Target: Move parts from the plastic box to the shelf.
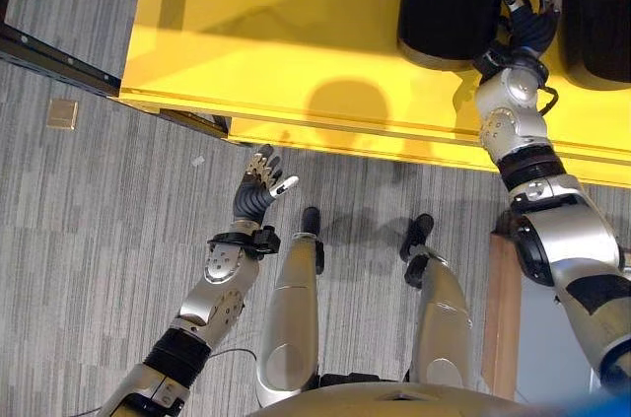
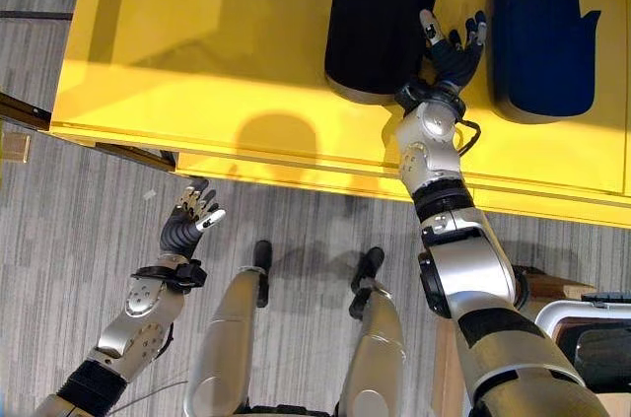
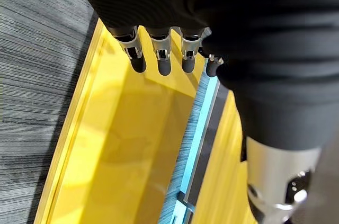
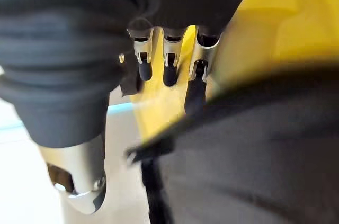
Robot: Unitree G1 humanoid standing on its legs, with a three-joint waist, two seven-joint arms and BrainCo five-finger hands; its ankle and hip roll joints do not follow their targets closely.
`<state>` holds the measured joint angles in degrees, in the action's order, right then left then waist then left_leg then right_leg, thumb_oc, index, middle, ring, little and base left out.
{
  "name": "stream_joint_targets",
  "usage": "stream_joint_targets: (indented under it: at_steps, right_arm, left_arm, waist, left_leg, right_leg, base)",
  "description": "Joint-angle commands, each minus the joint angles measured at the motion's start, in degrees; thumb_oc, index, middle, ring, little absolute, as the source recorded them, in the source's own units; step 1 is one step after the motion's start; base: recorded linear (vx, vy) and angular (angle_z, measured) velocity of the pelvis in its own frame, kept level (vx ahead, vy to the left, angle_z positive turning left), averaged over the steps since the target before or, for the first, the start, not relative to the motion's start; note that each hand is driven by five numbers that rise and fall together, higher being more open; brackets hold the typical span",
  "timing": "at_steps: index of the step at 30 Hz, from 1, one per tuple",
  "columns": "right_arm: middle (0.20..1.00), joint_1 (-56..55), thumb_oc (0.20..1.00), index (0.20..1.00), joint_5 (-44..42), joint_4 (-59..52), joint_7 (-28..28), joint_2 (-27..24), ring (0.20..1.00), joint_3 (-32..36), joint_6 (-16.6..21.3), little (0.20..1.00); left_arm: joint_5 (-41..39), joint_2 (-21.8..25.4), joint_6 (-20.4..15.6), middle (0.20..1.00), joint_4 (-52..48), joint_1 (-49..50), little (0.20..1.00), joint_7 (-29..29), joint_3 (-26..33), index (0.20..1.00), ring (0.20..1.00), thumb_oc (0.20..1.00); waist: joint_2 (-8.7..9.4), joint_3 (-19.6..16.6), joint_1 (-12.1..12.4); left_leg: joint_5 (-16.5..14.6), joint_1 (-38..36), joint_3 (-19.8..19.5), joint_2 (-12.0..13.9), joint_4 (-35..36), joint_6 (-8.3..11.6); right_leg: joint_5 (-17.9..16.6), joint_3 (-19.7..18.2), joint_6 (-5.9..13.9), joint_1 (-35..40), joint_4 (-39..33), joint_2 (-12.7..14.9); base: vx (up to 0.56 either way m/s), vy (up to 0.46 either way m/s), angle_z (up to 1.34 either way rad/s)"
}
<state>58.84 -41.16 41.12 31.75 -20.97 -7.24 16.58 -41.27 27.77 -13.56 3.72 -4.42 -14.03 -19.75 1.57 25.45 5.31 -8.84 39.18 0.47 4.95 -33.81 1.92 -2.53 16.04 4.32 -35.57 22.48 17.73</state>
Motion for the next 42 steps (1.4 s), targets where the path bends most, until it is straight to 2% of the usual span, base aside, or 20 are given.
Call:
stream_joint_targets:
  at_steps: [1, 15, 24, 36, 42]
  right_arm:
    - [1.0, -2.39, 1.0, 1.0, 3.01, -3.03, 1.31, -2.21, 1.0, 0.39, 1.09, 1.0]
    - [1.0, -6.78, 1.0, 1.0, 9.8, -13.33, 3.08, -3.13, 1.0, 2.06, 0.58, 1.0]
    - [1.0, -11.13, 1.0, 1.0, 15.89, -24.49, 3.34, -4.05, 1.0, 3.12, 0.51, 1.0]
    - [1.0, -13.62, 1.0, 1.0, 18.28, -31.32, 1.9, -4.01, 1.0, 2.78, 0.69, 1.0]
    - [1.0, -19.0, 1.0, 1.0, 20.23, -38.1, -0.77, -2.89, 1.0, 1.7, 1.12, 1.0]
  left_arm:
    - [0.44, -0.16, -2.93, 1.0, -3.07, 1.63, 1.0, -0.4, 2.59, 1.0, 1.0, 1.0]
    - [0.84, -0.12, -2.92, 1.0, -3.64, 2.7, 1.0, -0.13, 3.89, 1.0, 1.0, 1.0]
    - [1.34, -0.52, -2.87, 1.0, -4.28, 3.33, 1.0, 0.07, 5.27, 1.0, 1.0, 1.0]
    - [2.51, 0.01, -3.06, 1.0, -6.4, 3.21, 1.0, 0.39, 6.32, 1.0, 1.0, 1.0]
    - [2.93, 0.53, -4.4, 1.0, -11.93, 2.26, 1.0, 1.07, 7.63, 1.0, 1.0, 1.0]
  waist:
    - [-2.01, 1.07, 0.15]
    - [-1.57, 0.56, -0.25]
    - [-0.85, 0.39, -0.8]
    - [-0.18, -0.29, -1.04]
    - [0.42, -0.89, -1.55]
  left_leg:
    - [3.11, -0.32, 2.46, -0.39, 4.67, -0.76]
    - [3.0, 0.19, 2.43, -0.07, 3.82, -0.74]
    - [2.98, 0.03, 2.4, 0.15, 3.8, -0.72]
    - [3.33, -0.84, 2.3, 0.33, 4.46, -0.61]
    - [3.46, -1.91, 2.26, 0.46, 5.04, -0.54]
  right_leg:
    - [7.28, -2.77, 1.85, 2.74, 8.84, -1.84]
    - [7.4, -2.97, 1.81, 2.31, 9.37, -1.8]
    - [7.32, -3.03, 1.93, 2.49, 9.29, -2.05]
    - [7.16, -2.85, 1.89, 3.15, 9.04, -2.22]
    - [7.11, -2.78, 1.96, 3.96, 8.63, -2.44]
  base:
    - [0.0, 0.0, 0.0]
    - [0.0, 0.0, 0.0]
    - [0.0, -0.001, 0.0]
    - [0.0, 0.0, 0.0]
    - [0.0, 0.0, 0.0]
